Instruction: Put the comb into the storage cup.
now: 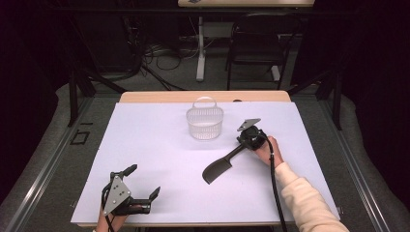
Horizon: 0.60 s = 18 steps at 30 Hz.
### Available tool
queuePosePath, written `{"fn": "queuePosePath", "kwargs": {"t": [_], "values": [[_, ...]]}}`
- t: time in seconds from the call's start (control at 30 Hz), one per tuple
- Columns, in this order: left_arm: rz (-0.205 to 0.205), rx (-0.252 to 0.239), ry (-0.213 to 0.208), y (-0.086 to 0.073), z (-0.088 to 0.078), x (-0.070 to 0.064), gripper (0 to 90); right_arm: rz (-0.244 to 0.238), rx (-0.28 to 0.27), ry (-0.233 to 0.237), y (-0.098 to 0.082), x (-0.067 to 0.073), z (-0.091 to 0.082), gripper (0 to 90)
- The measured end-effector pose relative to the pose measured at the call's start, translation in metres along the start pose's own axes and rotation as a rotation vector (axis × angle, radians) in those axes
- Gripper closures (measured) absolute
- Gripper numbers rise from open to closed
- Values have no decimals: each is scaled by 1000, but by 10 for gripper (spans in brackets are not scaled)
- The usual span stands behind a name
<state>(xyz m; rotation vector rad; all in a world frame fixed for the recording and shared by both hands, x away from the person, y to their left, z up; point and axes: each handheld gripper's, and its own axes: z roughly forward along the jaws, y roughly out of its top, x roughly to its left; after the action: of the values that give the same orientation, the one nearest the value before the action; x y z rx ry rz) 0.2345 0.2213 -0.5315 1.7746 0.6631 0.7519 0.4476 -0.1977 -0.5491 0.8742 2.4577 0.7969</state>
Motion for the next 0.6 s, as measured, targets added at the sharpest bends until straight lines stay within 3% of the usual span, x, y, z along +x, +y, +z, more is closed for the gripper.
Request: {"fn": "queuePosePath", "kwargs": {"t": [0.6], "values": [[0, -1, 3, 0, 0, 1, 1, 31, 64, 18, -4, 6, -7, 900]]}}
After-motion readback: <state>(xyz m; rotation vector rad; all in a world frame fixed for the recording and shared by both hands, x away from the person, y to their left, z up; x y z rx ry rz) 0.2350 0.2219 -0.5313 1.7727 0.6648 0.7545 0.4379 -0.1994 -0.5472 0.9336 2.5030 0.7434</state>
